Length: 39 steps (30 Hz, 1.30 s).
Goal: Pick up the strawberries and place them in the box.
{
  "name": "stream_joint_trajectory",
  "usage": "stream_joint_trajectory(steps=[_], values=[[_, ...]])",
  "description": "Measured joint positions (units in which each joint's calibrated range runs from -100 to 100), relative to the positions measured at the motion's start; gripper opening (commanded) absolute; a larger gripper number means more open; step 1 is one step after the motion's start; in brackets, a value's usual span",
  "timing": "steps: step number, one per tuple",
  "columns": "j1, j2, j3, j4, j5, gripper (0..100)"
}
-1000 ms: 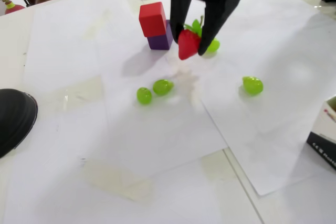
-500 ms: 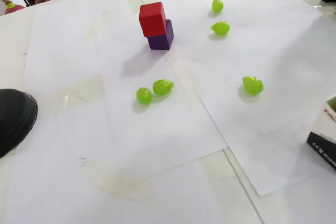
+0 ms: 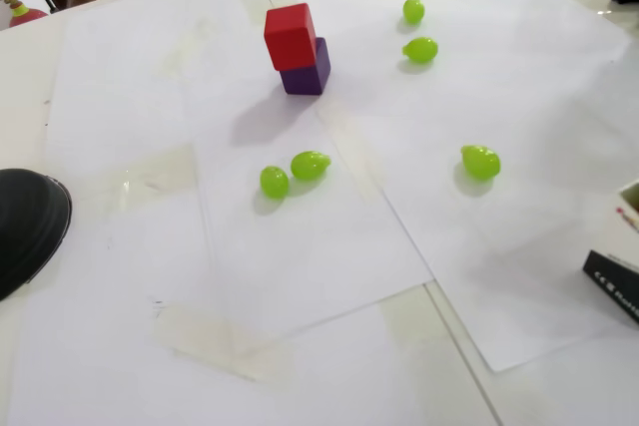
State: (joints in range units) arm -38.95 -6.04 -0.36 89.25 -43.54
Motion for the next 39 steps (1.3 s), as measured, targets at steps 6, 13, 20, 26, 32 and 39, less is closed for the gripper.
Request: stream_joint_trajectory(steps=[6, 13, 20, 26, 32, 39], values=[[2.8, -0.4, 5.0, 0.6, 1.2, 24], [7.5, -8.8, 10.0, 2.2, 3.2, 30], [15.1, -19.4, 17.6, 0.3, 5.7, 15], [24.0, -26.6, 22.6, -1.2, 8.0, 13], [27.6, -28.1, 24.0, -2.3, 8.4, 13], [28.5, -28.3, 25.7, -8.1, 8.2, 5]])
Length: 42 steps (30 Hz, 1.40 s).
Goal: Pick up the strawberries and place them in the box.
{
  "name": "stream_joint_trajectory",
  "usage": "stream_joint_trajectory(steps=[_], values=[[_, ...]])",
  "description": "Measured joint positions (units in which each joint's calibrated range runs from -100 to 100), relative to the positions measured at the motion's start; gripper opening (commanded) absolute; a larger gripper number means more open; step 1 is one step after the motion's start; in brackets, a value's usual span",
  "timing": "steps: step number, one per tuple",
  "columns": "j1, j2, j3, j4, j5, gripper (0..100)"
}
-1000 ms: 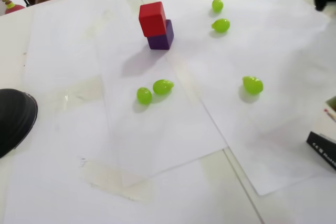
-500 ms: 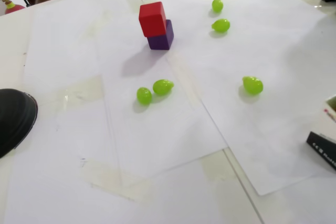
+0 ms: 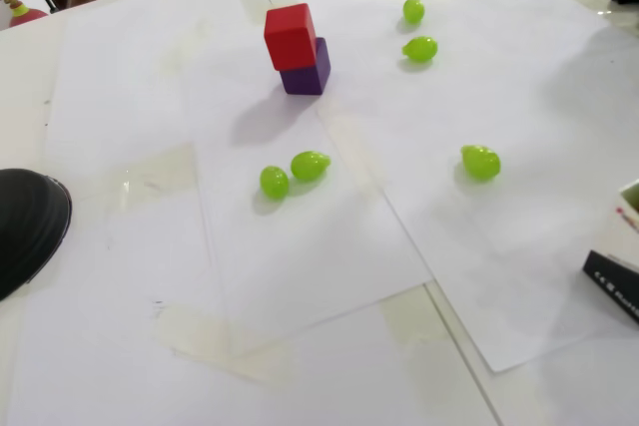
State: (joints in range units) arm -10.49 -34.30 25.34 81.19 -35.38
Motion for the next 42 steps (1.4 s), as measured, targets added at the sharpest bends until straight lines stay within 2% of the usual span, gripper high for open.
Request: stream_joint_trajectory(steps=[3, 16, 26, 35, 42], values=[[-0.2, -0.6, 3.2, -3.4, -0.1, 0], [5.5, -32.0, 37.7, -24.7, -3.0, 0], [8.0, -53.2, 60.1, -24.3, -5.9, 0], [8.2, -58.9, 74.0, -24.1, -4.9, 0], [8.8, -59.3, 74.6, -22.1, -4.5, 0]])
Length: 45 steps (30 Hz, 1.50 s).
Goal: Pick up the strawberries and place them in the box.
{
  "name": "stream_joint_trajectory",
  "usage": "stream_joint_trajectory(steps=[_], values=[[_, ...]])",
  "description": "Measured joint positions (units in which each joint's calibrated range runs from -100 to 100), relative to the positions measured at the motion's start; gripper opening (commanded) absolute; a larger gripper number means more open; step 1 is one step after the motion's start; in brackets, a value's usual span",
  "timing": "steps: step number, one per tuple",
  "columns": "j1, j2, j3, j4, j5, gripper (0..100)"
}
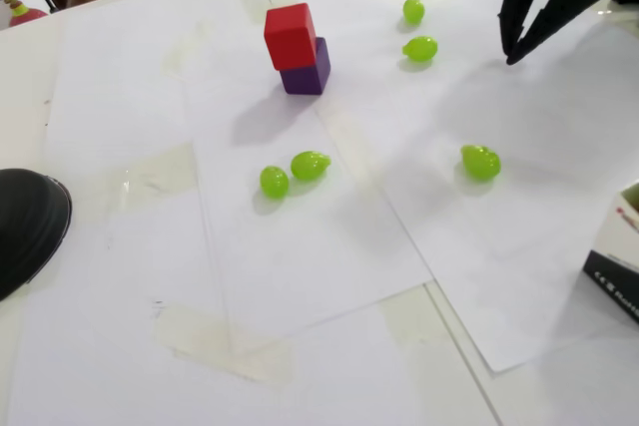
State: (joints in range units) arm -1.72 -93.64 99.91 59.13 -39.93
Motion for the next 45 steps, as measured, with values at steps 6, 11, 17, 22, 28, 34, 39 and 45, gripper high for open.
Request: stream_joint_trajectory(steps=[6, 11, 17, 22, 28, 34, 39, 45], values=[[2.9, -1.3, 0.0, 4.3, -0.2, 0], [5.3, -3.5, 0.0, 8.2, -0.4, 0], [5.9, -3.6, 0.0, 9.9, -0.4, 0], [6.3, -3.7, 0.0, 11.1, -1.3, 0], [6.4, -3.8, 0.0, 11.9, -1.8, 0], [5.2, -3.8, -0.1, 12.3, 1.0, 0], [4.5, -3.8, -0.1, 12.4, 2.1, 0], [4.5, -3.8, -0.1, 12.5, 2.3, 0]])
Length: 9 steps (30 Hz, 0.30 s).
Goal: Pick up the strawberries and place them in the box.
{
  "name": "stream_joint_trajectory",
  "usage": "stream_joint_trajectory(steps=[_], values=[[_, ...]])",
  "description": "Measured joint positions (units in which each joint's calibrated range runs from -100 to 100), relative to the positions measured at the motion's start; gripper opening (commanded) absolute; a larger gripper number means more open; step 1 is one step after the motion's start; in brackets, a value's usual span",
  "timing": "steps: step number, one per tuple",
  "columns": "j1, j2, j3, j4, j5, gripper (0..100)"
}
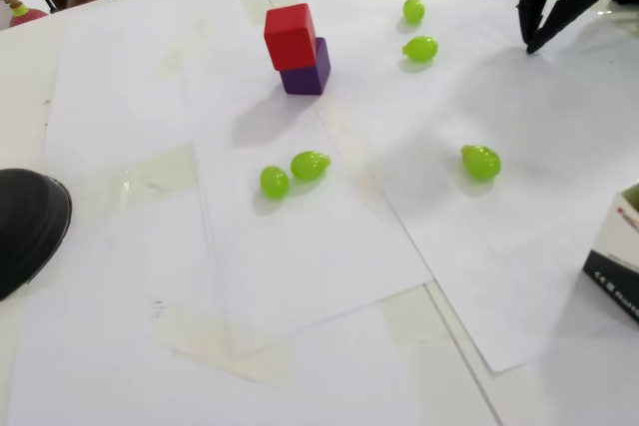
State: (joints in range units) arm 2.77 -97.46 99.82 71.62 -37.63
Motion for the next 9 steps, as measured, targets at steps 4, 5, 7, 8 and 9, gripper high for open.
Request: stream_joint_trajectory(steps=[4, 5, 7, 8, 9], values=[[0.0, 0.0, 0.0, 0.0, 0.1, 0], [0.0, 0.0, 0.0, 0.0, 0.1, 0], [0.0, 0.0, 0.0, 0.0, 0.1, 0], [0.0, 0.0, 0.0, 0.0, 0.1, 0], [0.0, 0.0, 0.0, 0.0, 0.1, 0]])
